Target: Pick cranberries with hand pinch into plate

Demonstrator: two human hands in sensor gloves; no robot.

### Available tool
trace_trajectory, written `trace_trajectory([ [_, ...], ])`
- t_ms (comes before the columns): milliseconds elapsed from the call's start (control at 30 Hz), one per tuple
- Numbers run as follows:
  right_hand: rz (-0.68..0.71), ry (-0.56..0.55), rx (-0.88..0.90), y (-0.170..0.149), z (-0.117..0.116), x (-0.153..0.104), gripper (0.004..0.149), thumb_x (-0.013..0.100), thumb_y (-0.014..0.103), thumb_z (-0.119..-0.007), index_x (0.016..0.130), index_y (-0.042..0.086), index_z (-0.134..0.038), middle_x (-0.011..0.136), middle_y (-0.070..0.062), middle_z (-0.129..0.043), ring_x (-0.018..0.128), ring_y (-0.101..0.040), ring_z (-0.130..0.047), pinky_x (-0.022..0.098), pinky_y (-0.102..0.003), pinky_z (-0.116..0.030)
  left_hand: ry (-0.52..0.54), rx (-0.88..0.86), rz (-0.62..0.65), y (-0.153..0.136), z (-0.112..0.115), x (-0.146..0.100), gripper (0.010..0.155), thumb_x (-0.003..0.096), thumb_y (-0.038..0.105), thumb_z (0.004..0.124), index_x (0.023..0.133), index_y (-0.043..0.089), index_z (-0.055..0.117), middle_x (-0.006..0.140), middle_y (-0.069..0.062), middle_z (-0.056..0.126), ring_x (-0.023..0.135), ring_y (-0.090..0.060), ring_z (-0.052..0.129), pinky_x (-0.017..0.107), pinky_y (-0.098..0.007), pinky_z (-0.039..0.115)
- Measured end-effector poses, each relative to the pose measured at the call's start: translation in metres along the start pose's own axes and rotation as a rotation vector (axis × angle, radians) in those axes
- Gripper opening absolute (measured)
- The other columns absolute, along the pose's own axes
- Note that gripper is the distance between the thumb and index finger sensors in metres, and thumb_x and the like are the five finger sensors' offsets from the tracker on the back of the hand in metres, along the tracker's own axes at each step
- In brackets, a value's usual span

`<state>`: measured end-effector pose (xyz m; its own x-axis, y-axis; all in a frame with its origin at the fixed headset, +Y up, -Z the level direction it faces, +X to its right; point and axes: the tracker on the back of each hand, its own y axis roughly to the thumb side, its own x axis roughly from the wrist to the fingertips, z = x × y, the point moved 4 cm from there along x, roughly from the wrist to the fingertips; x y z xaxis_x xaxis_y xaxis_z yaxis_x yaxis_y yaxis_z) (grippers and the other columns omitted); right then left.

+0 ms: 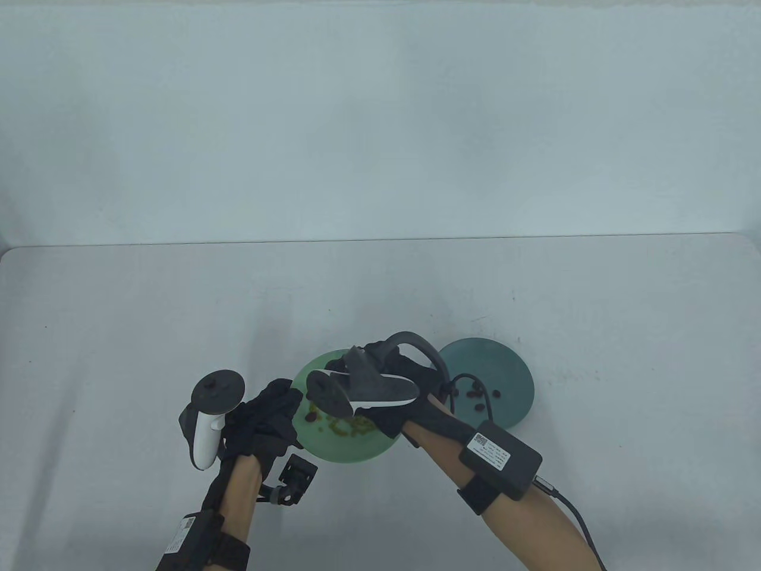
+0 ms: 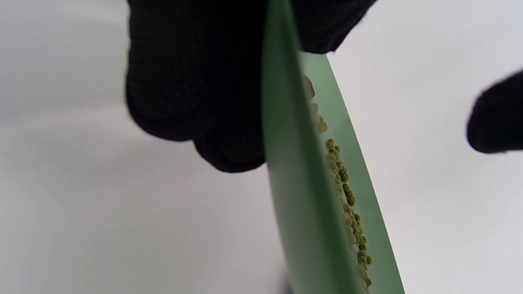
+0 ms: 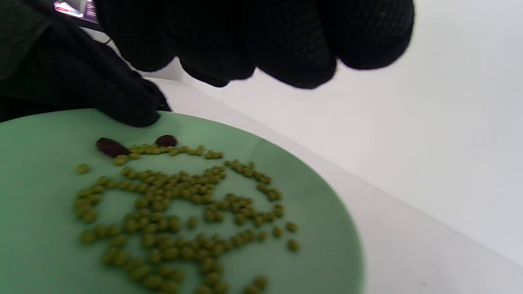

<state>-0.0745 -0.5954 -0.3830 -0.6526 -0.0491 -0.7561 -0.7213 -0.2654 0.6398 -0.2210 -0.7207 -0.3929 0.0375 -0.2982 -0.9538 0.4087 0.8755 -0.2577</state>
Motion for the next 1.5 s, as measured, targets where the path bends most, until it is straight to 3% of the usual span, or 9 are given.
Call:
trace_trajectory([
  [233, 0.067, 0.045, -0.013, 0.026, -0.022, 0.01, 0.05, 0.05, 0.05, -0.076, 0.094, 0.026, -0.08, 0.045, 0.015, -0.092, 0.036, -0.006, -0.095, 0.04, -0.034, -0.087, 0.001, -0.004, -0.002, 0.0, 0.0, 0.0, 0.048, 0.0605, 0.025, 0.066, 0.102, 0.001, 0.062, 0.079, -0.015, 0.09, 0.045, -0.022, 0.11, 0.035, -0.029, 0.097],
  [533, 0.088, 0.058, -0.023, 0.035, -0.034, 0.014, 0.05, 0.051, 0.05, -0.076, 0.094, 0.026, -0.079, 0.045, 0.015, -0.092, 0.036, -0.006, -0.095, 0.04, -0.034, -0.087, 0.0, -0.017, -0.004, 0.0, 0.0, 0.0, 0.047, 0.0606, 0.025, 0.066, 0.101, 0.001, 0.063, 0.078, -0.015, 0.09, 0.045, -0.022, 0.11, 0.034, -0.029, 0.097],
  [1500, 0.103, 0.038, -0.006, 0.044, -0.037, 0.016, 0.047, 0.053, 0.048, -0.074, 0.086, 0.016, -0.084, 0.041, 0.016, -0.091, 0.033, -0.005, -0.095, 0.039, -0.033, -0.087, -0.011, 0.014, 0.002, 0.002, 0.002, 0.001, 0.047, 0.0603, 0.024, 0.066, 0.101, 0.0, 0.063, 0.078, -0.016, 0.09, 0.044, -0.023, 0.11, 0.034, -0.029, 0.097],
])
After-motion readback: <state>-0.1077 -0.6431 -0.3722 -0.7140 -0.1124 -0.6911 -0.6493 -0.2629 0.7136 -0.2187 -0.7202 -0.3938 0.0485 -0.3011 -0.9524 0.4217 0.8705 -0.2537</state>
